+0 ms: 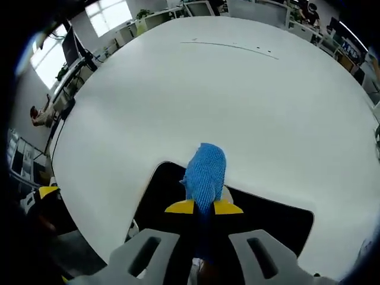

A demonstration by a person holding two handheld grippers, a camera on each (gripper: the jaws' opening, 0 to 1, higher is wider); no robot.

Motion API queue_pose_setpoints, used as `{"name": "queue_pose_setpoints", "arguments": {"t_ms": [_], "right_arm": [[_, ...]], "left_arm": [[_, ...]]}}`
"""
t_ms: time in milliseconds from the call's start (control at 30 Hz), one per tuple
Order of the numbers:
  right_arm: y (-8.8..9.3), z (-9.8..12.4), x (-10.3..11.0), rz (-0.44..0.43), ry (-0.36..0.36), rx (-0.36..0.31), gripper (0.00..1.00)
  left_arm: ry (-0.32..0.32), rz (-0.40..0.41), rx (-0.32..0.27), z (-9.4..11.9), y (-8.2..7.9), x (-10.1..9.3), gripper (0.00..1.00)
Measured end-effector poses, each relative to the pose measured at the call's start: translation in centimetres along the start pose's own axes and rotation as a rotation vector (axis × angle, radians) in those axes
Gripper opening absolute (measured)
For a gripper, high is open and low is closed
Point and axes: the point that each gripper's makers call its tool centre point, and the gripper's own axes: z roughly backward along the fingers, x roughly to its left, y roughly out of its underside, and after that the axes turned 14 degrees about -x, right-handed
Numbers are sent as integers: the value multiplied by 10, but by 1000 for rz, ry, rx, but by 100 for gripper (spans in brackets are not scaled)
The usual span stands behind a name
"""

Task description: Wipe the mirror surface with the cleaning cloth until all visible marks leave the cleaned area.

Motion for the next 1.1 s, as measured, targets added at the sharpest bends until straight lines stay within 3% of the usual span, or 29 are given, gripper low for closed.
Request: {"name": "queue_pose_setpoints", "arguments": {"t_ms": [67, 100, 133, 233, 600, 800, 900, 1100], "right_arm": [[1, -2, 0, 2, 1, 5, 3], [3, -1, 1, 0, 2, 8, 3], [5, 2, 3, -4, 1, 9, 3], [10, 7, 6, -8, -2, 5, 3], [24, 16, 16, -16, -19, 7, 3], [25, 14, 18, -8, -19, -7, 3], [31, 19, 23, 10, -24, -2, 3], [37, 26, 26, -43, -38, 5, 3]], "left_arm": [[-7, -15, -15, 2, -2, 0, 99], [-12, -74, -34, 2, -6, 3, 99], [-10, -81, -42, 2, -7, 1, 99], [5, -47, -30, 0, -6, -1, 99], [13, -62, -2, 2, 1, -1, 99], [23, -79, -13, 1, -2, -3, 99], [-8, -73, -26, 2, -4, 4, 99], [-4, -78, -23, 1, -4, 4, 99]]}}
